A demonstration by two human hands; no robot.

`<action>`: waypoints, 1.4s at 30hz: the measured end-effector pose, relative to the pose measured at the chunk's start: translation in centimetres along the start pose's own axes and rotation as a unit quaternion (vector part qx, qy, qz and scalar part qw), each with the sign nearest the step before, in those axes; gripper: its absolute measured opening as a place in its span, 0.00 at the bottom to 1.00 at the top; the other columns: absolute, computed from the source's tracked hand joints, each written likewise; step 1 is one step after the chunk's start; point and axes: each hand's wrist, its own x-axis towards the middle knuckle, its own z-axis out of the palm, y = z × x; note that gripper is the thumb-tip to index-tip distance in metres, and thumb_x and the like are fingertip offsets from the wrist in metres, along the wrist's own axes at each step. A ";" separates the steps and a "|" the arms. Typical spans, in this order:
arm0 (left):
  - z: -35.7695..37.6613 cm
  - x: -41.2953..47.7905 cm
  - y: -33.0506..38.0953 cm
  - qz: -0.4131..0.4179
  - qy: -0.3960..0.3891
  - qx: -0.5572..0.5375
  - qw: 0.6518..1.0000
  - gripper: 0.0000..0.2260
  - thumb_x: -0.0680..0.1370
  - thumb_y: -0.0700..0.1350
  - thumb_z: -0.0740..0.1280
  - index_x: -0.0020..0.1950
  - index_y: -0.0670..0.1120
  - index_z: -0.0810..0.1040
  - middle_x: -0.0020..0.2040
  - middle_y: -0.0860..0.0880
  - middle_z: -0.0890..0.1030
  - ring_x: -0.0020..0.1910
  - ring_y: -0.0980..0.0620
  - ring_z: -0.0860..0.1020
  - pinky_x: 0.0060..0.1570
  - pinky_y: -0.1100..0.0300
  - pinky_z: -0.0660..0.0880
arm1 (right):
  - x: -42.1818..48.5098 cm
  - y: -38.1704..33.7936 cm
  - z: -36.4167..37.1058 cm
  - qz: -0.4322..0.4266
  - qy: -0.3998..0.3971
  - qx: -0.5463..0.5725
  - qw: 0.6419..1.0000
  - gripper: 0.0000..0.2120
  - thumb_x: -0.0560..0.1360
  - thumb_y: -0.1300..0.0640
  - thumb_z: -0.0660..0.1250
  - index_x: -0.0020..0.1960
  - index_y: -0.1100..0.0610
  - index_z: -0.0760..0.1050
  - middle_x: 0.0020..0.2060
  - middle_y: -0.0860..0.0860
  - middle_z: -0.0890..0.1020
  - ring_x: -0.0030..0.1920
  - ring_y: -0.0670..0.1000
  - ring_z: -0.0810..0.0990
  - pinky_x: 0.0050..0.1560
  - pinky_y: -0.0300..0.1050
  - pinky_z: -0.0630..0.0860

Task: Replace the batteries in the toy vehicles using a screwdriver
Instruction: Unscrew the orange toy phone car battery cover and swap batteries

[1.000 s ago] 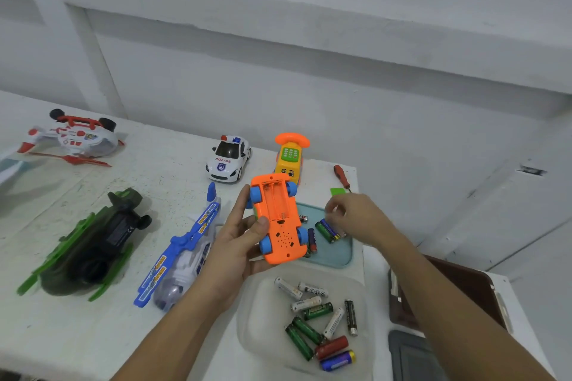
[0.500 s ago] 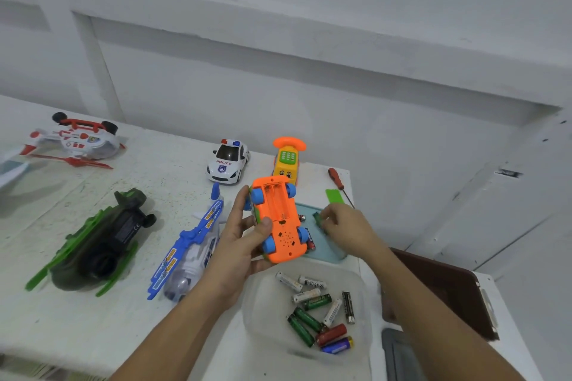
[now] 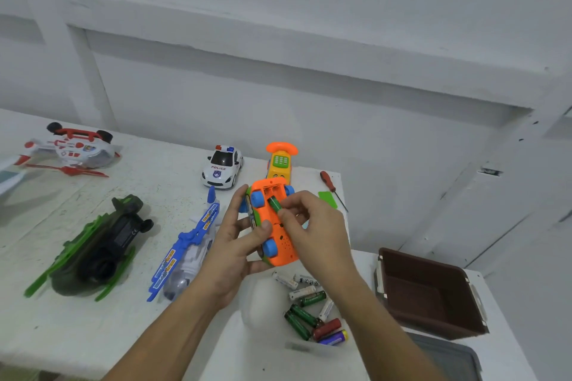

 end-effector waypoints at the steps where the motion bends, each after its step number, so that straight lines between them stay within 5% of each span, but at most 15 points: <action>1: 0.0 -0.1 0.0 0.001 -0.003 0.003 1.000 0.32 0.69 0.47 0.72 0.68 0.70 0.67 0.62 0.43 0.77 0.54 0.44 0.83 0.48 0.36 0.80 | 0.0 0.0 0.2 -0.007 0.006 -0.013 1.000 0.02 0.76 0.59 0.68 0.47 0.53 0.79 0.40 0.44 0.80 0.41 0.38 0.75 0.43 0.33 0.72; 4: -0.1 -0.4 0.1 0.001 -0.003 0.001 1.000 0.33 0.68 0.46 0.73 0.68 0.69 0.69 0.62 0.43 0.78 0.53 0.43 0.83 0.48 0.34 0.79 | -0.3 0.2 0.8 -0.031 0.022 -0.031 0.999 0.04 0.76 0.55 0.67 0.48 0.52 0.81 0.41 0.44 0.81 0.45 0.43 0.74 0.48 0.40 0.72; 10: -0.8 -0.4 0.5 -0.004 -0.009 -0.016 1.000 0.33 0.66 0.45 0.75 0.67 0.67 0.71 0.61 0.40 0.79 0.54 0.39 0.82 0.48 0.30 0.77 | -0.5 1.3 0.5 -0.061 -0.024 0.009 0.998 0.12 0.75 0.53 0.66 0.55 0.48 0.83 0.44 0.41 0.78 0.53 0.43 0.73 0.53 0.36 0.70; 20: 0.4 0.2 0.9 -0.020 -0.016 -0.040 0.999 0.33 0.65 0.43 0.74 0.66 0.65 0.73 0.55 0.39 0.80 0.48 0.39 0.84 0.43 0.32 0.78 | 0.8 1.7 -0.8 -0.061 -0.056 -0.009 0.997 0.09 0.77 0.61 0.68 0.56 0.54 0.83 0.42 0.44 0.75 0.46 0.43 0.75 0.47 0.34 0.73; 22: 0.7 0.5 0.8 -0.022 -0.007 -0.049 0.999 0.32 0.66 0.44 0.74 0.67 0.64 0.72 0.56 0.37 0.80 0.49 0.38 0.83 0.42 0.36 0.80 | 1.8 1.6 -1.7 -0.019 -0.077 0.064 0.995 0.09 0.78 0.63 0.67 0.54 0.54 0.83 0.42 0.46 0.79 0.44 0.42 0.78 0.47 0.35 0.74; 26: 0.6 1.3 0.8 -0.005 0.022 -0.061 0.998 0.32 0.68 0.42 0.72 0.69 0.63 0.70 0.55 0.41 0.83 0.50 0.40 0.84 0.39 0.41 0.81 | 4.7 3.2 -4.2 0.139 -0.075 0.310 0.937 0.12 0.79 0.68 0.62 0.48 0.58 0.82 0.35 0.51 0.79 0.35 0.47 0.79 0.41 0.45 0.82; 29: 0.2 1.6 1.0 0.008 0.036 -0.048 0.998 0.31 0.69 0.43 0.71 0.68 0.65 0.70 0.55 0.43 0.83 0.51 0.41 0.84 0.40 0.42 0.81 | 6.2 7.2 -4.2 0.177 -0.086 0.079 0.977 0.08 0.78 0.64 0.64 0.49 0.56 0.81 0.39 0.51 0.78 0.36 0.46 0.77 0.39 0.39 0.78; 32: -0.3 1.7 1.1 0.013 0.046 -0.039 0.998 0.31 0.68 0.44 0.71 0.67 0.67 0.70 0.54 0.44 0.83 0.52 0.40 0.83 0.39 0.44 0.81 | 6.5 10.5 -3.0 0.139 -0.182 -0.168 0.959 0.09 0.78 0.60 0.65 0.56 0.55 0.81 0.47 0.48 0.80 0.43 0.43 0.76 0.39 0.31 0.68; 34: -0.4 1.8 1.1 0.015 0.049 -0.038 0.998 0.31 0.69 0.44 0.70 0.68 0.67 0.69 0.51 0.46 0.84 0.52 0.41 0.83 0.39 0.44 0.82 | 6.5 11.6 -1.8 0.115 -0.230 -0.198 0.946 0.13 0.77 0.60 0.65 0.60 0.53 0.80 0.48 0.50 0.81 0.44 0.45 0.76 0.40 0.34 0.68; 38: -0.3 1.8 1.0 0.016 0.046 -0.026 0.998 0.31 0.70 0.45 0.69 0.69 0.66 0.68 0.54 0.45 0.84 0.53 0.41 0.83 0.39 0.45 0.81 | 6.0 12.2 0.7 0.018 -0.293 -0.212 0.932 0.12 0.75 0.60 0.66 0.57 0.55 0.82 0.28 0.52 0.72 0.28 0.47 0.67 0.32 0.41 0.64; 42: -0.4 1.7 0.9 0.012 0.041 -0.023 0.999 0.31 0.70 0.46 0.69 0.70 0.66 0.68 0.54 0.45 0.84 0.53 0.41 0.83 0.39 0.45 0.81 | 6.2 12.9 1.5 0.016 -0.286 -0.243 0.927 0.09 0.73 0.53 0.69 0.53 0.53 0.81 0.40 0.53 0.76 0.40 0.51 0.74 0.36 0.42 0.66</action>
